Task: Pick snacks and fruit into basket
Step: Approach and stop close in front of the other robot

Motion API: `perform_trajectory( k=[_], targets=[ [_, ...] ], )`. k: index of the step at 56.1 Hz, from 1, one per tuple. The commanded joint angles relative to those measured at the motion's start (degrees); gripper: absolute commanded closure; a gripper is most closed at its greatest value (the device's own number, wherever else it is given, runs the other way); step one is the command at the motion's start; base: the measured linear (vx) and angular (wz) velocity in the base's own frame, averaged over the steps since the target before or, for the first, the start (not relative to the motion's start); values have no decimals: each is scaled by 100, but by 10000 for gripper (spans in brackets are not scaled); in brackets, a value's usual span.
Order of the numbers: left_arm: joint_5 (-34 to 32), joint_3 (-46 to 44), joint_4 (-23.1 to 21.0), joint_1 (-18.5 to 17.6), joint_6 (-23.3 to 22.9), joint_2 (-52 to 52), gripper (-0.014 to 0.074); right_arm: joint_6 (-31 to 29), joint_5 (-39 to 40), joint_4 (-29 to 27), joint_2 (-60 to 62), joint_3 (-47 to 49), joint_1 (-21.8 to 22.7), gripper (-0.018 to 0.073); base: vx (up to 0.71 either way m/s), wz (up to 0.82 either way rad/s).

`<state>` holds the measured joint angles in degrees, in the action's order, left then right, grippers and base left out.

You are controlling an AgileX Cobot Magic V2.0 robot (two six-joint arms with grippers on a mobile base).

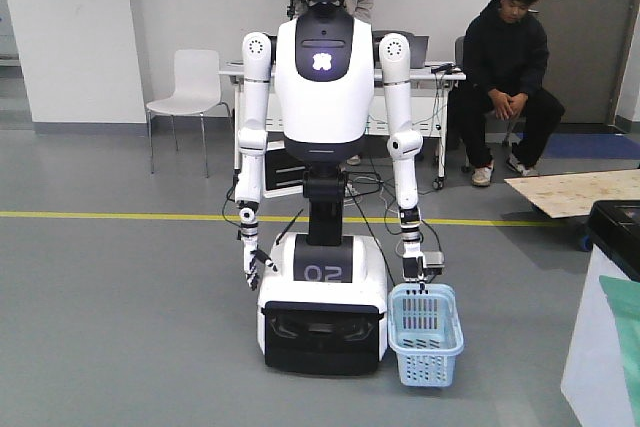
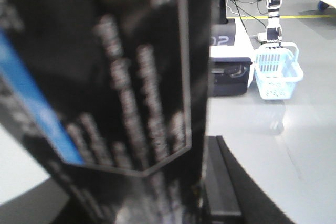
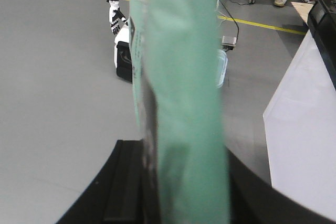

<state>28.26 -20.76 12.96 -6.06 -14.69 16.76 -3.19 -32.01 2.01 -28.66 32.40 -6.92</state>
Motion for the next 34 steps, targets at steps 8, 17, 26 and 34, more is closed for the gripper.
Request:
perform_trajectory(
  k=[8, 17, 26, 34],
  targets=[
    [-527, -207, 53, -3, -2, 29, 398, -44, 531, 42, -19, 169, -11, 568, 51, -1],
    [-527, -207, 53, -3, -2, 29, 398, -44, 531, 42, -19, 169, -11, 568, 51, -4],
    [-527, -207, 53, -3, -2, 29, 398, -44, 531, 42, -19, 169, -11, 568, 50, -6],
    [-527, -207, 53, -3, -2, 29, 398, -44, 531, 42, -19, 169, -11, 568, 50, -5]
  ],
)
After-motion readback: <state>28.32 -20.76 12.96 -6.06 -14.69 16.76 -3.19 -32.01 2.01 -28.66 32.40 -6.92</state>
